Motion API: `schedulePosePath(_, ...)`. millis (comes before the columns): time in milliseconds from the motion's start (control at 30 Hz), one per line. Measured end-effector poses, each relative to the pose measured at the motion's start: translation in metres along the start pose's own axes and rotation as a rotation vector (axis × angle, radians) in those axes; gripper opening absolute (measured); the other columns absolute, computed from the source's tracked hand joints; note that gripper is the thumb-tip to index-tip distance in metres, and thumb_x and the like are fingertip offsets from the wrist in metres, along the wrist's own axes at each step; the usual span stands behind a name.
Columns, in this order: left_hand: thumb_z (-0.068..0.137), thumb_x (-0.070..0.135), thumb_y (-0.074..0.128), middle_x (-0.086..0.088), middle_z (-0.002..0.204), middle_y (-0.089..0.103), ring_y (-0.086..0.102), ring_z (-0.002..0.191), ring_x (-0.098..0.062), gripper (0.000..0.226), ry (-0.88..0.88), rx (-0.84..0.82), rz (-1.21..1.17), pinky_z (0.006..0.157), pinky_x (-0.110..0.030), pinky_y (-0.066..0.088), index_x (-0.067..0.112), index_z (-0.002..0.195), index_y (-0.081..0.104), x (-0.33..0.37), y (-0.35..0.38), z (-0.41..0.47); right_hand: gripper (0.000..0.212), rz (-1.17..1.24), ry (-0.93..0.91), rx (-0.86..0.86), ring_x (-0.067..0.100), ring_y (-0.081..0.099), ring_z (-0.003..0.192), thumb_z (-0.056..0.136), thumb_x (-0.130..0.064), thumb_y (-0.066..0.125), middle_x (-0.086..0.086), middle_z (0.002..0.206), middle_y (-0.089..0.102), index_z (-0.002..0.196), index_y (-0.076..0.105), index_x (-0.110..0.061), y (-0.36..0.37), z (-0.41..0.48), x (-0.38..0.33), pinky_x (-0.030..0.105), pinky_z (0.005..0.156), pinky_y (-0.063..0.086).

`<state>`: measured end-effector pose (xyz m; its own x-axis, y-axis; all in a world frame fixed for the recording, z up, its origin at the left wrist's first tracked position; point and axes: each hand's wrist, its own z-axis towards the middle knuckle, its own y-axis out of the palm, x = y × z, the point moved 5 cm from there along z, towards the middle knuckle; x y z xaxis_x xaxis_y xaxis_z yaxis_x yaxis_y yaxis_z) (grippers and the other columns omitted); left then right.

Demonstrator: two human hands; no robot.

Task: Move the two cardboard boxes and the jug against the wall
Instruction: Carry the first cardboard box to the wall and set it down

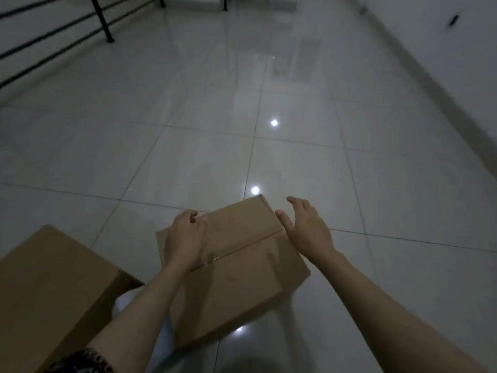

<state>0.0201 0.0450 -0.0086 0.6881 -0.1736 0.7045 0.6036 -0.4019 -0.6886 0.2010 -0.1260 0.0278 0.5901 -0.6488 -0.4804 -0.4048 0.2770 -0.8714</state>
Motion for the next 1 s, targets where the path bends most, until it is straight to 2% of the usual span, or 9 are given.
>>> schedulePosePath(67, 0.093, 0.029, 0.047, -0.015, 0.129, 0.054, 0.052, 0.115, -0.032, 0.039, -0.027, 0.039, 0.084, 0.094, -0.040, 0.043, 0.008, 0.126, 0.052, -0.040, 0.025, 0.007, 0.053, 0.016, 0.019, -0.010, 0.022, 0.039, 0.132, 0.099, -0.043, 0.036, 0.005, 0.148, 0.038, 0.143, 0.033, -0.015, 0.043, 0.013, 0.019, 0.039, 0.104, 0.036)
schedulePosePath(167, 0.094, 0.031, 0.046, -0.018, 0.146, 0.035, 0.031, 0.132, -0.035, 0.053, -0.083, 0.122, 0.247, 0.106, -0.049, 0.030, 0.005, 0.139, 0.037, -0.109, 0.056, 0.013, 0.051, -0.026, 0.063, -0.057, 0.026, 0.043, 0.127, 0.099, -0.043, 0.037, 0.008, 0.144, 0.041, 0.140, 0.036, -0.014, 0.115, 0.026, 0.050, 0.041, 0.101, 0.038)
schedulePosePath(267, 0.094, 0.031, 0.046, -0.018, 0.152, 0.022, 0.022, 0.137, -0.035, 0.061, -0.124, 0.212, 0.247, 0.109, -0.050, 0.025, 0.002, 0.144, 0.024, -0.152, 0.074, 0.021, 0.053, -0.076, 0.080, -0.016, 0.028, 0.040, 0.130, 0.099, -0.045, 0.033, 0.010, 0.146, 0.038, 0.140, 0.036, -0.012, 0.165, 0.038, 0.071, 0.045, 0.106, 0.036)
schedulePosePath(467, 0.094, 0.033, 0.046, -0.026, 0.138, 0.038, 0.039, 0.124, -0.039, 0.059, -0.108, 0.327, 0.164, 0.100, -0.047, 0.036, -0.002, 0.138, 0.029, -0.178, 0.091, 0.035, 0.049, -0.236, 0.051, 0.177, 0.033, 0.036, 0.126, 0.097, -0.044, 0.036, 0.014, 0.141, 0.039, 0.130, 0.042, -0.009, 0.199, 0.065, 0.087, 0.046, 0.099, 0.032)
schedulePosePath(633, 0.094, 0.039, 0.044, -0.026, 0.131, 0.043, 0.048, 0.114, -0.042, 0.058, -0.189, 0.353, 0.147, 0.090, -0.044, 0.042, -0.006, 0.131, 0.037, -0.182, 0.090, 0.041, 0.064, -0.205, 0.155, 0.233, 0.037, 0.040, 0.120, 0.094, -0.052, 0.038, 0.021, 0.133, 0.043, 0.137, 0.036, -0.005, 0.203, 0.078, 0.096, 0.045, 0.097, 0.032)
schedulePosePath(733, 0.094, 0.044, 0.042, -0.029, 0.129, 0.049, 0.049, 0.115, -0.044, 0.062, -0.247, 0.323, 0.139, 0.090, -0.045, 0.041, -0.008, 0.127, 0.039, -0.186, 0.088, 0.046, 0.073, -0.185, 0.177, 0.255, 0.036, 0.040, 0.120, 0.092, -0.057, 0.038, 0.021, 0.132, 0.043, 0.137, 0.034, 0.000, 0.203, 0.089, 0.096, 0.045, 0.096, 0.034)
schedulePosePath(833, 0.095, 0.047, 0.037, -0.029, 0.132, 0.048, 0.048, 0.117, -0.045, 0.066, -0.275, 0.268, 0.188, 0.090, -0.046, 0.041, -0.004, 0.135, 0.027, -0.187, 0.090, 0.049, 0.080, -0.197, 0.193, 0.259, 0.037, 0.044, 0.118, 0.089, -0.062, 0.038, 0.022, 0.133, 0.044, 0.135, 0.034, 0.003, 0.206, 0.097, 0.095, 0.043, 0.096, 0.035)
schedulePosePath(900, 0.095, 0.050, 0.035, -0.028, 0.133, 0.047, 0.048, 0.118, -0.045, 0.067, -0.292, 0.257, 0.222, 0.090, -0.047, 0.041, 0.001, 0.139, 0.022, -0.189, 0.091, 0.048, 0.086, -0.205, 0.211, 0.229, 0.039, 0.044, 0.118, 0.087, -0.067, 0.037, 0.022, 0.134, 0.043, 0.138, 0.029, 0.001, 0.208, 0.100, 0.096, 0.045, 0.096, 0.034)
schedulePosePath(1000, 0.093, 0.054, 0.035, -0.027, 0.131, 0.050, 0.049, 0.116, -0.045, 0.065, -0.293, 0.280, 0.219, 0.090, -0.047, 0.040, 0.007, 0.137, 0.029, -0.192, 0.092, 0.046, 0.094, -0.160, 0.241, 0.174, 0.041, 0.048, 0.116, 0.080, -0.076, 0.037, 0.022, 0.132, 0.044, 0.140, 0.022, -0.005, 0.205, 0.104, 0.105, 0.047, 0.092, 0.038)
